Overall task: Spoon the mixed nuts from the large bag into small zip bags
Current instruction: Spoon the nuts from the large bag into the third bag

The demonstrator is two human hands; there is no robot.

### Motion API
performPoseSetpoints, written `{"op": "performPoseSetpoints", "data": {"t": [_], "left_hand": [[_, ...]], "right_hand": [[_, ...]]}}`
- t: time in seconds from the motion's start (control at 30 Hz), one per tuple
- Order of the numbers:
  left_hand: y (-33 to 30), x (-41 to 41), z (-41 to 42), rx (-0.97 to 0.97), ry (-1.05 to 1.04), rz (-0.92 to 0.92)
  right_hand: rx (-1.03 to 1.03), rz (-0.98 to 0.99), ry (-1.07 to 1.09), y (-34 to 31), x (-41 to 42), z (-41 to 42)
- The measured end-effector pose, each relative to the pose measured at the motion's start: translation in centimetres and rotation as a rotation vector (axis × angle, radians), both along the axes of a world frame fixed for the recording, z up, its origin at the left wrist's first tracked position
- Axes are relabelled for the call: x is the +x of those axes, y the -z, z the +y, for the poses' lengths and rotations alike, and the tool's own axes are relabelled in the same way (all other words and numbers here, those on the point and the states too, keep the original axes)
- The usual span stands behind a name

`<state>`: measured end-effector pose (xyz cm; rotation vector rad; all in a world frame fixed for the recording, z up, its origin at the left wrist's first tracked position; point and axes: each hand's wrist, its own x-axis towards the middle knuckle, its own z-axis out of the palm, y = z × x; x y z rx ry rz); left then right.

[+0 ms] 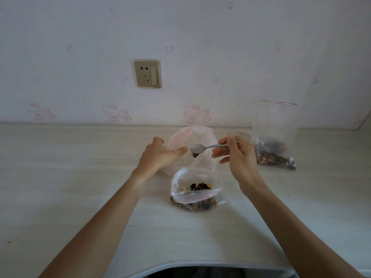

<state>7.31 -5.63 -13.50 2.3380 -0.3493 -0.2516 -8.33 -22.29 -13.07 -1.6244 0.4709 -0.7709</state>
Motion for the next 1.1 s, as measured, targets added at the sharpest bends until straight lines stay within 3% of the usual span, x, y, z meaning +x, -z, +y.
{"op": "performPoseSetpoints", "data": {"t": [0.33,0.87,1.1], "left_hand": [[1.6,-0.1,-2.1,-0.044,0.024,-0.011],[2.5,-0.7,-2.2,-0.017,0.120,-0.256],[2.2,-0.4,-3.4,-0.037,0.121,-0.160]], "right_hand": [[-0.290,0.021,0.185,2.3,-0.2,-0.8],[-0.247,0.108,0.123,3.2,-0.4,-0.3],[-0.133,0.096,0.089,3.3,-0.5,-0.3]]}}
